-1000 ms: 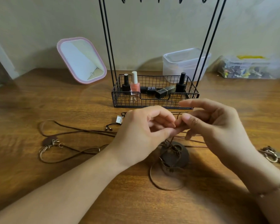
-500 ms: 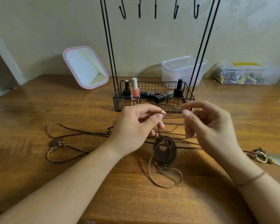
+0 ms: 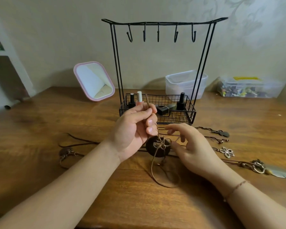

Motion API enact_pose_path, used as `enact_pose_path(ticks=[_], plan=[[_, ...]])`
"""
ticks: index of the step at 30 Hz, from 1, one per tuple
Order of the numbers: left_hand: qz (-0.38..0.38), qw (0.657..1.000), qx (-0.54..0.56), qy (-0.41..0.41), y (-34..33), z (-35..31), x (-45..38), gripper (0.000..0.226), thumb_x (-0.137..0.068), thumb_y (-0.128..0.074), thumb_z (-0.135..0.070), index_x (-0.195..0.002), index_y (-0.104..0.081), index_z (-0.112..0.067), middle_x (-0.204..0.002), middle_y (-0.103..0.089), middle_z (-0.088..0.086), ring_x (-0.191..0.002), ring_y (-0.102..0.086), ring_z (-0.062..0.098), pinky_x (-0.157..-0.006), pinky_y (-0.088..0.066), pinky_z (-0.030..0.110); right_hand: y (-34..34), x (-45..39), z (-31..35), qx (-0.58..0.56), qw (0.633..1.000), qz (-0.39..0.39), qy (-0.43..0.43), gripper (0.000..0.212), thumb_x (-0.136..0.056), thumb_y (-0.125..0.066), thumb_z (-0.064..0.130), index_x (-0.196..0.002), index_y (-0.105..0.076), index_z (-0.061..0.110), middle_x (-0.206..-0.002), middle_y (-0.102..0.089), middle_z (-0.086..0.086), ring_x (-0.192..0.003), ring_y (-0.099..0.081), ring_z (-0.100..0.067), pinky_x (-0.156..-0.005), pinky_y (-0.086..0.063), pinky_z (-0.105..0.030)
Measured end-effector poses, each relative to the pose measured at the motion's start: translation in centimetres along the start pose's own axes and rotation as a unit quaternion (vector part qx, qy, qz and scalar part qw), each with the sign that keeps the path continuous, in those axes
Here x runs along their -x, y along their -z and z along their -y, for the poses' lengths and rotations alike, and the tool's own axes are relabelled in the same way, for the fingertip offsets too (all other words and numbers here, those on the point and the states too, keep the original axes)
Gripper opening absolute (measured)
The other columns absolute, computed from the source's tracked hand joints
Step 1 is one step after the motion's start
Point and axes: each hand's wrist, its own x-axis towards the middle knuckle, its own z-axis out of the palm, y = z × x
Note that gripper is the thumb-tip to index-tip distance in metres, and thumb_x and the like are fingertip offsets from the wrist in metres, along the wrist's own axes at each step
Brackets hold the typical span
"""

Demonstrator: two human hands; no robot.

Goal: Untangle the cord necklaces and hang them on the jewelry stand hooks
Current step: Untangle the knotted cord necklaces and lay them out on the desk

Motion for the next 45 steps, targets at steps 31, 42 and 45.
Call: enact_pose_path(ticks=[31, 42, 45], plan=[[-0.021, 0.858, -0.512, -0.017, -0.9, 2.5, 0.9, 0.016, -0.097, -0.059, -0.015, -0.099, -0.072, -0.023, -0.08, -0.072, -0.008, -0.078, -0.067, 0.002, -0.086, -0.058, 0.032, 2.1, -0.1, 0.3, -0.28, 0.934, -0.216, 0.055, 0.018, -0.092, -0.057, 0.021, -0.108, -0.061, 0.028, -0.084, -0.066, 0.002, -0.069, -0.067, -0.018, -0.054, -0.058, -0.032], [0.054, 0.911, -0.402, 0.073, -2.1, 2.4, 0.5, 0.03, -0.098, -0.057, -0.02, -0.077, -0.07, -0.002, -0.076, -0.069, 0.008, -0.08, -0.067, 0.02, -0.09, -0.052, 0.042, 3.7, -0.6, 0.3, -0.637, 0.76, -0.114, -0.062, 0.019, -0.095, -0.044, 0.021, -0.096, -0.062, 0.02, -0.075, -0.051, -0.003, -0.043, -0.045, -0.013, -0.037, -0.041, -0.019], [-0.065, 0.893, -0.443, 0.041, -1.1, 2.1, 0.2, 0.039, -0.099, -0.056, -0.026, -0.064, -0.064, -0.011, -0.061, -0.062, 0.003, -0.066, -0.066, 0.016, -0.086, -0.049, 0.038, 4.6, -0.6, -1.1, -0.7, 0.71, -0.063, -0.039, 0.023, -0.097, -0.041, 0.021, -0.1, -0.063, 0.02, -0.074, -0.054, 0.003, -0.04, -0.035, -0.004, -0.034, -0.029, -0.012]])
